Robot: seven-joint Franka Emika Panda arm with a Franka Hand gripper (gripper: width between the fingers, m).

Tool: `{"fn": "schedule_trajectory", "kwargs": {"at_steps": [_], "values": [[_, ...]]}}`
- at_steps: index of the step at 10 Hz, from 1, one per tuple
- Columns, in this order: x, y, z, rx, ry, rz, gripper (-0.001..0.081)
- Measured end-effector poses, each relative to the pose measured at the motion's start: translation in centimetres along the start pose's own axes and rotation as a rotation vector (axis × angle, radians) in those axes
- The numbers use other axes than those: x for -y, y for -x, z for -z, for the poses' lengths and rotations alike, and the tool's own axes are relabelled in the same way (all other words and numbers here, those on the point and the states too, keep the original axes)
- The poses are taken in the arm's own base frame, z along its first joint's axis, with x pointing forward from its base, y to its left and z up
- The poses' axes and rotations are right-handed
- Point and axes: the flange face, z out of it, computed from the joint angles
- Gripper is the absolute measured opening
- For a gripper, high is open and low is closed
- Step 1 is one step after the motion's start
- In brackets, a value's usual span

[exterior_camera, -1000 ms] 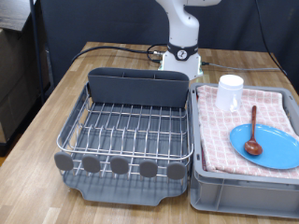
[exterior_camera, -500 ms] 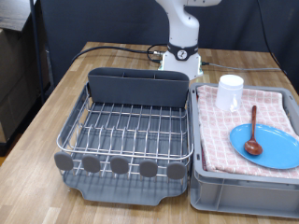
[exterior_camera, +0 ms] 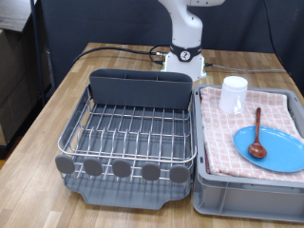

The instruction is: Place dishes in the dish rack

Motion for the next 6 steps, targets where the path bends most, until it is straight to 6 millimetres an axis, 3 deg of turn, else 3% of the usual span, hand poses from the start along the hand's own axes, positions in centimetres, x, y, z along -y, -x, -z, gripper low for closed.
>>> {"fn": "schedule_trajectory", "kwargs": {"at_steps": [3, 6], "values": [[1.1, 2.2, 0.7, -0.042, -0.007, 0.074, 0.0803], [2.6, 3.9, 0.1, -0.027, -0.066, 0.089, 0.0803]]}}
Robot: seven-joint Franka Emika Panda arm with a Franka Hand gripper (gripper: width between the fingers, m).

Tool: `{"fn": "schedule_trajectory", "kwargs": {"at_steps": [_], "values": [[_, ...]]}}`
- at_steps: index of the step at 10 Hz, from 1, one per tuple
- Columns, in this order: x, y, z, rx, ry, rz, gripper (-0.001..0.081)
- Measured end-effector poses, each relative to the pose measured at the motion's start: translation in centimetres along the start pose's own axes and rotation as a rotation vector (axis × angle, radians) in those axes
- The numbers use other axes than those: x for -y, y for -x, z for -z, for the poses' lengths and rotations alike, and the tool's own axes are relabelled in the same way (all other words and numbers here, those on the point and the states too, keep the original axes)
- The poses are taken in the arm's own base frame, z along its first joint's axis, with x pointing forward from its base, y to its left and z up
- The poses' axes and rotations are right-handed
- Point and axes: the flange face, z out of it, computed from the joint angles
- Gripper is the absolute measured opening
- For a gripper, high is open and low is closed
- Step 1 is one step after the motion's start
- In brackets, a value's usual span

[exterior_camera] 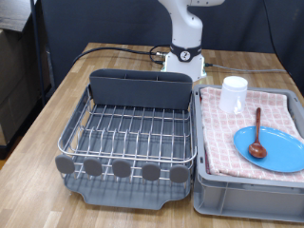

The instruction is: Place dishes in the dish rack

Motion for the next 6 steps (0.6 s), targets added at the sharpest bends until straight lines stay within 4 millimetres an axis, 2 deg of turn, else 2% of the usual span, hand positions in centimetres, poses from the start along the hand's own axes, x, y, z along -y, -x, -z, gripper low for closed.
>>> {"fn": "schedule_trajectory", "kwargs": {"at_steps": [2, 6], "values": [[0.7, 0.5, -2.0, 0.004, -0.006, 0.000, 0.0803], [1.8, 1.2, -9.0, -0.008, -0.020, 0.013, 0.0803]]}}
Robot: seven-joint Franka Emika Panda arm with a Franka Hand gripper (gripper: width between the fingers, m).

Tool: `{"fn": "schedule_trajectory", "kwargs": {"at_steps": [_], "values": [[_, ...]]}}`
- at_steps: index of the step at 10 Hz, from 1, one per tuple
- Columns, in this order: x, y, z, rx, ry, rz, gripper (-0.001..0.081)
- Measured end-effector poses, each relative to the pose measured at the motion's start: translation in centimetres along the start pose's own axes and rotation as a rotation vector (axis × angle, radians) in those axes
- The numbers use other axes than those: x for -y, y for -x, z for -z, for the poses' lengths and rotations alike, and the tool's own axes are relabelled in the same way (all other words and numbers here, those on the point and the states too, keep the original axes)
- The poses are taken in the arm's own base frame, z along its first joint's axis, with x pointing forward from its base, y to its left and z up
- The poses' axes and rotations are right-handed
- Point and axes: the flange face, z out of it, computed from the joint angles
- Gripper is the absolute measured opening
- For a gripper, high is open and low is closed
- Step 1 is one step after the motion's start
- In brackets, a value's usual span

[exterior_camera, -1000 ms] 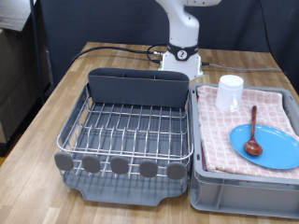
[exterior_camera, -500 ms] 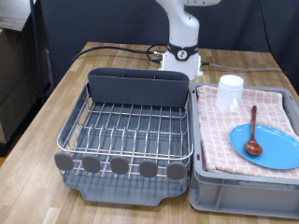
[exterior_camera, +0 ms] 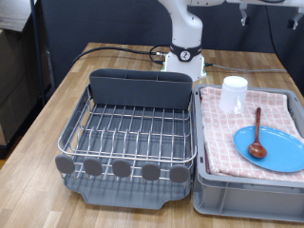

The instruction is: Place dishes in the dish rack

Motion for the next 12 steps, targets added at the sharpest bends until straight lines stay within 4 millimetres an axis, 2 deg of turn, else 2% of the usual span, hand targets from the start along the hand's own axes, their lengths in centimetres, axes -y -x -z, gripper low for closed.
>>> {"fn": "schedule_trajectory", "kwargs": {"at_steps": [2, 5, 6, 8, 12], "values": [[0.7, 0.5, -2.7, -0.021, -0.003, -0.020, 0.0803], [1.2, 0.4, -3.0, -0.038, -0.036, 0.022, 0.0803], [1.8, 0.4, -3.8, -0.044, -0.059, 0.038, 0.0803], [2.8, 0.8, -6.3, -0.048, -0.071, 0.037, 0.0803], [3.8, 2.8, -10.9, -0.083, -0.039, -0.064, 0.0803]]}}
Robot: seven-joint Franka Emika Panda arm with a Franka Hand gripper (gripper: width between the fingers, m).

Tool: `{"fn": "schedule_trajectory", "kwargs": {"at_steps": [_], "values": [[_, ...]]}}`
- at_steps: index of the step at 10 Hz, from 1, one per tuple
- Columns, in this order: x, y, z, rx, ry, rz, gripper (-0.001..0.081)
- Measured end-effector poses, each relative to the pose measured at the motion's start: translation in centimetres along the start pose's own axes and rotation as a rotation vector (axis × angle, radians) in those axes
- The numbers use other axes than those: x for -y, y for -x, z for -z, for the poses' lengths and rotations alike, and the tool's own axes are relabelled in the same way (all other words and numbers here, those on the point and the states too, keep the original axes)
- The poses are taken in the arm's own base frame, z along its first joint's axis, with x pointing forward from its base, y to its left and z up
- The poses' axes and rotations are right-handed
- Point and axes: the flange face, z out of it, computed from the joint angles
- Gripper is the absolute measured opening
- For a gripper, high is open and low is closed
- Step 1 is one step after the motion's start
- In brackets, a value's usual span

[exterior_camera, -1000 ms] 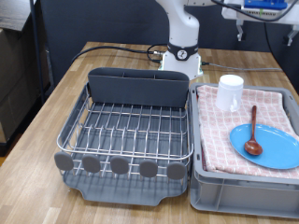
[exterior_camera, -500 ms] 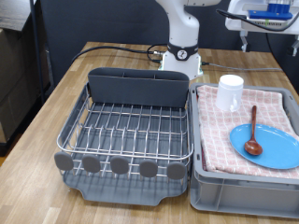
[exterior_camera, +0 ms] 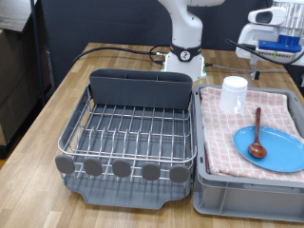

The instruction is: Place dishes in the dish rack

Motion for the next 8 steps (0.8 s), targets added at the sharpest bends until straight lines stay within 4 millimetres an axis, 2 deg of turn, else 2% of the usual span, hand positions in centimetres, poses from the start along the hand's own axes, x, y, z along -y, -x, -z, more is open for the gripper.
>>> {"fn": "schedule_trajectory", "kwargs": {"at_steps": [4, 8], "values": [[-0.1, 1.6, -4.0, 0.018, 0.000, -0.008, 0.0803], [-0.9, 2.0, -7.4, 0.020, 0.040, 0.007, 0.0803]]}}
